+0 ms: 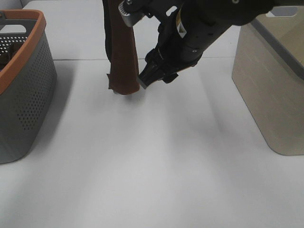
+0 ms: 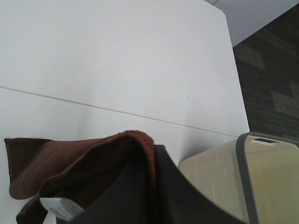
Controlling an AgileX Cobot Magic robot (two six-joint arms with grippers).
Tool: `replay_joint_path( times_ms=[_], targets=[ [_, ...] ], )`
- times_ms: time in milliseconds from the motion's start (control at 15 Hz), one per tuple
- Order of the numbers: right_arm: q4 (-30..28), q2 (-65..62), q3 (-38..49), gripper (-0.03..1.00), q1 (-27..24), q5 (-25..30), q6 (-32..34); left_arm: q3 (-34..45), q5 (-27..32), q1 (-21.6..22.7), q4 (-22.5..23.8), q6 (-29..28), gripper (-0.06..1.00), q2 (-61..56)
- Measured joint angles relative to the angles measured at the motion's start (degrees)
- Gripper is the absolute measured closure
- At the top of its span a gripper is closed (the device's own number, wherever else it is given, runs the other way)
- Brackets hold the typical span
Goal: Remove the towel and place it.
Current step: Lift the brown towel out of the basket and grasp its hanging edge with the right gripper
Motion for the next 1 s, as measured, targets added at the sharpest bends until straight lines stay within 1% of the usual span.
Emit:
replay_joint_path(
  times_ms=[67, 133, 267, 400, 467, 667, 867, 1000],
  targets=[
    [-1.4, 1.0, 0.0, 0.43, 1.0, -0.1, 3.4, 0.0, 0.0, 0.0, -0.2, 0.0, 0.94, 0.0],
    [-2.1, 1.5, 0.0, 0.43, 2.2, -2.0, 5.7, 0.0, 0.0, 0.0, -0.3, 0.0, 0.94, 0.0],
    [-3.0, 2.6, -0.3, 0.43, 4.7, -8.4, 9.1, 0.0, 0.0, 0.0, -0.3, 0.0, 0.94, 0.0],
    [-6.4, 4.4, -0.4, 0.43, 6.6, -13.6, 13.1, 0.0, 0.0, 0.0, -0.3, 0.0, 0.94, 0.0],
    [-8.5, 5.5, -0.4, 0.43, 6.9, -15.1, 15.0, 0.0, 0.0, 0.0, -0.3, 0.0, 0.94, 0.0],
    [-13.6, 9.6, -0.4, 0.43, 7.0, -16.6, 19.9, 0.0, -0.1, 0.0, -0.7, 0.0, 0.94, 0.0],
    [-19.1, 13.1, -0.6, 0.43, 7.0, -19.3, 25.0, 0.0, -1.4, 0.0, -3.2, 0.0, 0.94, 0.0],
    [-21.4, 15.2, -1.1, 0.43, 7.0, -19.4, 26.5, 0.0, -1.8, 0.0, -3.6, 0.0, 0.94, 0.0]
  ],
)
